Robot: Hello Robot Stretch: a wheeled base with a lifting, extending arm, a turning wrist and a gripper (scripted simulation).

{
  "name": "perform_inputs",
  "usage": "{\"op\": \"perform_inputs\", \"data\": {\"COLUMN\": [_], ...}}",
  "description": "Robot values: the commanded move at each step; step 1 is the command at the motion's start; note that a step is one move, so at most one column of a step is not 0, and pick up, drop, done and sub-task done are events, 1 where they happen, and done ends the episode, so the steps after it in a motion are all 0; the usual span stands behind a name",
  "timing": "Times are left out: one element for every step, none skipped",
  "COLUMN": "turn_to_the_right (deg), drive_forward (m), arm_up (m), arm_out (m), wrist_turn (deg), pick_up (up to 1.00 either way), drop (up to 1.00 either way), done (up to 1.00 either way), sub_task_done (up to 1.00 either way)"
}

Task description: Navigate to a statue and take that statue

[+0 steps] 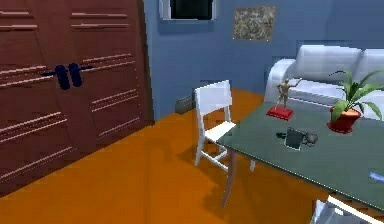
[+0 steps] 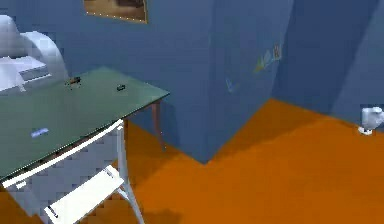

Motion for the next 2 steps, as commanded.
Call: {"op": "perform_inputs", "data": {"turn_to_the_right": [0.0,-45.0], "drive_forward": [0.65,0.0], "arm_up": [0.0,0.0], "arm_out": [0.0,0.0], "wrist_turn": [0.0,0.0], "pick_up": [0.0,0.0], "drop": [0.0,0.0], "done": [0.0,0.0], "sub_task_done": [0.0,0.0]}}
